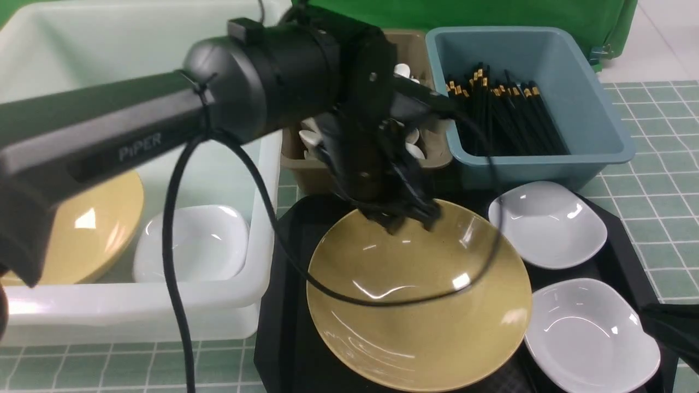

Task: On blue table put chopsticks spoon bowls plates into blue grey white boxes.
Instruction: 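Grasp the large bowl on the tray by its rim, then place the tan bowl onto the bowl stack in the left bin with the left gripper, then reach for and grasp the small white dish on the black tray, then place the white bowl into the white bin on top of the stacked bowls with the right gripper, then reach for and grasp the small white dish on the black tray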

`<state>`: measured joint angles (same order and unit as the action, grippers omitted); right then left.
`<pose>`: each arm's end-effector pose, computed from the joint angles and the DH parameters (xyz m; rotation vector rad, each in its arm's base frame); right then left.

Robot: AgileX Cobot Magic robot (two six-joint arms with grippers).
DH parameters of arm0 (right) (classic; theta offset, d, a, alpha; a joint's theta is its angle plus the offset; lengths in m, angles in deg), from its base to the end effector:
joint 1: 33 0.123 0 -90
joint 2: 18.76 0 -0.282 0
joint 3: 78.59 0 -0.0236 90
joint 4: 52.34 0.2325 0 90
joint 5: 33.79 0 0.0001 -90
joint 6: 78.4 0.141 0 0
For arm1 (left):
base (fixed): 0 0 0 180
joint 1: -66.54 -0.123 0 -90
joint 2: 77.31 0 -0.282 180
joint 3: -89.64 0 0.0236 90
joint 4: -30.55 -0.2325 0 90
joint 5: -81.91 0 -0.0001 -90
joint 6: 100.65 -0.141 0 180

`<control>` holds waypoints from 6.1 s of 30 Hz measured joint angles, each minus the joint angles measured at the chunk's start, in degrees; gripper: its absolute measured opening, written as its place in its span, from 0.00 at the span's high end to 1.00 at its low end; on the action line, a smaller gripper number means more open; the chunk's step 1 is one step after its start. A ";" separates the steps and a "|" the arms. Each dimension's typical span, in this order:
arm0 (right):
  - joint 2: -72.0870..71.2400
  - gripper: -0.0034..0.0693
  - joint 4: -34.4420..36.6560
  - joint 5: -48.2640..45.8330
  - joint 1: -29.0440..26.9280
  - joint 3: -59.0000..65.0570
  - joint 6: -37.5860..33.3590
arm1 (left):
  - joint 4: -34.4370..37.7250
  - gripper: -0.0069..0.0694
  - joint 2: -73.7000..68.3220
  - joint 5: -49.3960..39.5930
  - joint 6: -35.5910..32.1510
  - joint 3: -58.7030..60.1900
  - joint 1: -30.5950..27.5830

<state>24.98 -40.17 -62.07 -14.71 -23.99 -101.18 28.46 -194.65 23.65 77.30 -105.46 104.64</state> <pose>0.1314 0.0583 0.2249 -0.6297 2.1101 0.1712 0.3243 -0.2488 0.2144 0.9813 2.6285 -0.1034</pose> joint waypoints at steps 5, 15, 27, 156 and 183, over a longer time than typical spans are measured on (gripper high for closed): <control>0.00 0.90 0.00 0.60 0.00 0.00 0.00 | -6.29 0.32 -2.25 0.01 4.63 -0.05 -2.21; 0.00 0.90 0.00 0.60 0.00 0.00 0.00 | 0.68 0.42 -7.23 -0.72 -0.40 -0.05 -2.11; 0.00 0.89 0.02 0.60 0.00 0.00 0.00 | 4.17 0.87 -0.04 -6.34 -6.24 -0.39 -1.64; 90.42 0.84 -6.61 -21.78 29.45 -99.31 12.96 | -6.36 0.91 90.41 53.43 0.14 70.69 -34.11; 65.92 0.40 -19.21 -36.80 13.34 -76.83 23.99 | -5.99 0.91 90.96 53.61 3.30 71.41 -34.11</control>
<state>90.89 -59.38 -98.86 -1.36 -100.82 -77.19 22.46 -103.70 77.26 80.60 -34.05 70.53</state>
